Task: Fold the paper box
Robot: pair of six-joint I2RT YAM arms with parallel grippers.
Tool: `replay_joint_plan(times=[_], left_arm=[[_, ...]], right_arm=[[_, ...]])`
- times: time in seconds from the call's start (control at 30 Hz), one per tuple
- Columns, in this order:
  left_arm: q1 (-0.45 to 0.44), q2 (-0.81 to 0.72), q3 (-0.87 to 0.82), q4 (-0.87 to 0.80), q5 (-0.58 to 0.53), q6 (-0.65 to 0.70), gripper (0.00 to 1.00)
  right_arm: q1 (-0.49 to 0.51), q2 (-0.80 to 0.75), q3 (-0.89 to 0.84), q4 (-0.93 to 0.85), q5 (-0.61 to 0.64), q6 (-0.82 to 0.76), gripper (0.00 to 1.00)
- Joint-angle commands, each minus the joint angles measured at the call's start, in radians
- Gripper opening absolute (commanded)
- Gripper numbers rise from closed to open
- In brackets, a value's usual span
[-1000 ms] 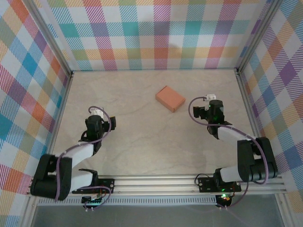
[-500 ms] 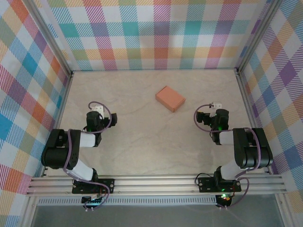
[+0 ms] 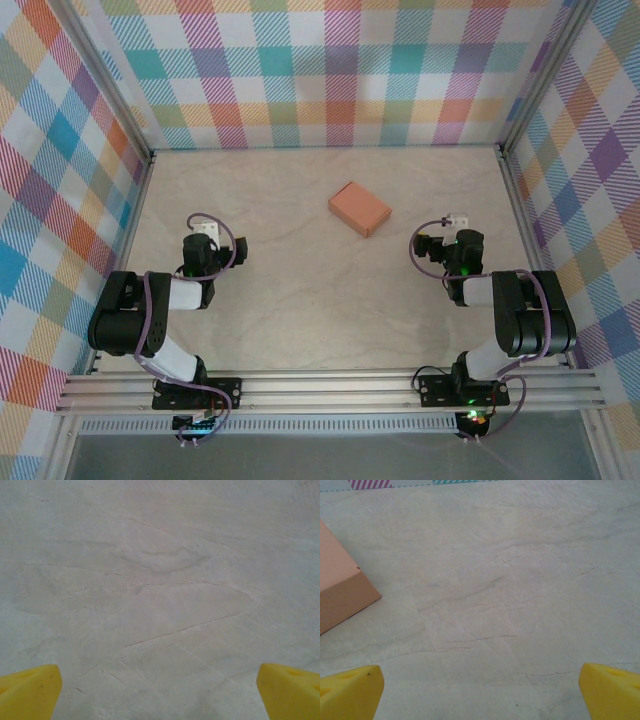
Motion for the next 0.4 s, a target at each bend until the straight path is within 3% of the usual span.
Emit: replay_joint_plan(times=[0.0,0.37], left_arm=[[-0.009,-0.002,0.019,0.032,-0.011,0.01,1.0],[-0.008,-0.003,0.02,0.031,-0.011,0.009,1.0]], right_arm=[[-0.004,-0.005,0.012,0.044,-0.021,0.014,1.0],[-0.005,-0.007,0.008,0.051,-0.021,0.011,1.0]])
